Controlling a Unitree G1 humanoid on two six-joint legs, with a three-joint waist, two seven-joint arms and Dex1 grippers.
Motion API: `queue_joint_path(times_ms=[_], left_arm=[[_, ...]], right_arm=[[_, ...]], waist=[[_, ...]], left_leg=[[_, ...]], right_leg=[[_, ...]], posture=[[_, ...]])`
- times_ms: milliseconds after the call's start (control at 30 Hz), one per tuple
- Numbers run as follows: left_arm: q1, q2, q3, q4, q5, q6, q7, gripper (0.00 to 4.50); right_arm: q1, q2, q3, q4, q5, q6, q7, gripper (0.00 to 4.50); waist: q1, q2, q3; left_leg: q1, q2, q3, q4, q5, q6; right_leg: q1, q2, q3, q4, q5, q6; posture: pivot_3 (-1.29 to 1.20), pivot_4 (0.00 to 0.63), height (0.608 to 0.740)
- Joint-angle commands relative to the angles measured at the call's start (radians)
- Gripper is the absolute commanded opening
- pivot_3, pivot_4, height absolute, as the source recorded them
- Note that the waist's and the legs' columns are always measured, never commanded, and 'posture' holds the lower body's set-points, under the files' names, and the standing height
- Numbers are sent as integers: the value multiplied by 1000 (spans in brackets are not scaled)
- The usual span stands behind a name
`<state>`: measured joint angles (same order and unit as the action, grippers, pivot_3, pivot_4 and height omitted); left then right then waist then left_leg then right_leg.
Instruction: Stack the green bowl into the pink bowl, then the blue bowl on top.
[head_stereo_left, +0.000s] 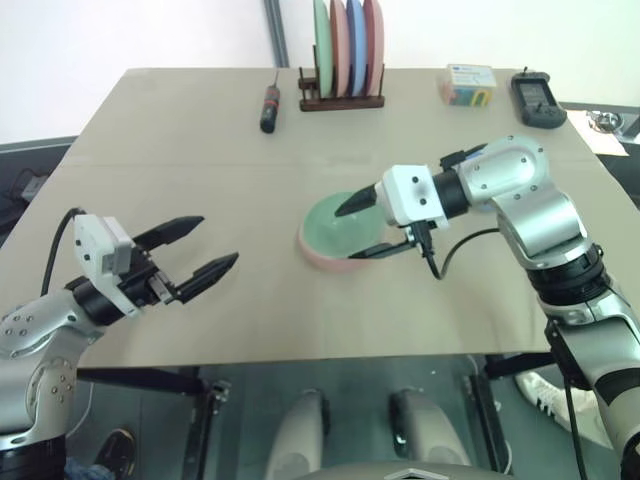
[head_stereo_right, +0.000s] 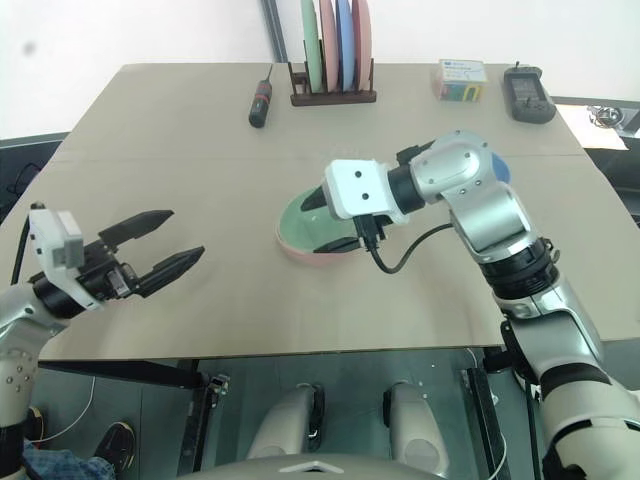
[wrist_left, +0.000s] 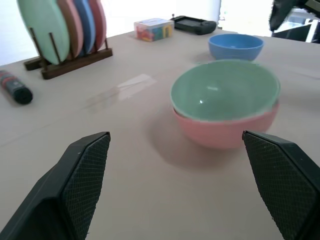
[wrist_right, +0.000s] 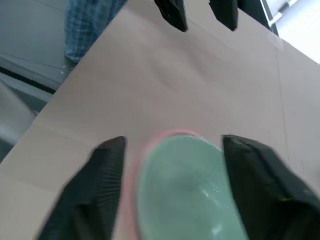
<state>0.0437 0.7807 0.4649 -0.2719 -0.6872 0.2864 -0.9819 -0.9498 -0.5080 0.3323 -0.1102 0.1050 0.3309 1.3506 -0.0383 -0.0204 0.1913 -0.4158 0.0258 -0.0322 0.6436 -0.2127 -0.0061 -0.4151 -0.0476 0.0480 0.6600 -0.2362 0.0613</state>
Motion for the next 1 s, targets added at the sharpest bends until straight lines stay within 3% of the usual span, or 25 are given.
queue_joint_path(times_ms=[33, 400, 700, 967, 1000], left_arm=[[-42, 14, -12, 16, 5, -16, -30, 4500], [-230, -18, -141, 66, -2, -8, -85, 4500], [-372, -45, -217, 123, 1, -8, -128, 4500], [-397, -51, -228, 142, 6, -13, -153, 4500], [-398, -53, -228, 143, 7, -15, -154, 4500]], right_arm=[[-1, -43, -67, -37, 18, 65, -56, 3243], [56, -184, -136, 250, -132, 133, -340, 3243], [49, -173, -157, 531, -175, 101, -477, 3243], [-5, -131, -132, 790, -217, -7, -532, 3243], [-9, -127, -132, 806, -219, -23, -527, 2731]], waist=[[0, 0, 0], [1, 0, 0], [-3, 0, 0], [-6, 0, 0], [-6, 0, 0]], left_leg=[[0, 0, 0, 0, 0, 0], [-1, -1, 1, 0, 0, 0], [-1, -1, 1, -2, 0, 0], [-1, -1, 2, -2, 0, 0], [-1, -1, 2, -2, 0, 0]], right_leg=[[0, 0, 0, 0, 0, 0], [0, -1, 1, -1, 0, 0], [-1, 0, 2, -1, 2, 4], [-1, 0, 3, -1, 2, 4], [-1, 0, 3, -1, 2, 4]], posture=[[0, 150, 740], [0, 150, 740], [0, 150, 740], [0, 150, 740], [0, 150, 740]])
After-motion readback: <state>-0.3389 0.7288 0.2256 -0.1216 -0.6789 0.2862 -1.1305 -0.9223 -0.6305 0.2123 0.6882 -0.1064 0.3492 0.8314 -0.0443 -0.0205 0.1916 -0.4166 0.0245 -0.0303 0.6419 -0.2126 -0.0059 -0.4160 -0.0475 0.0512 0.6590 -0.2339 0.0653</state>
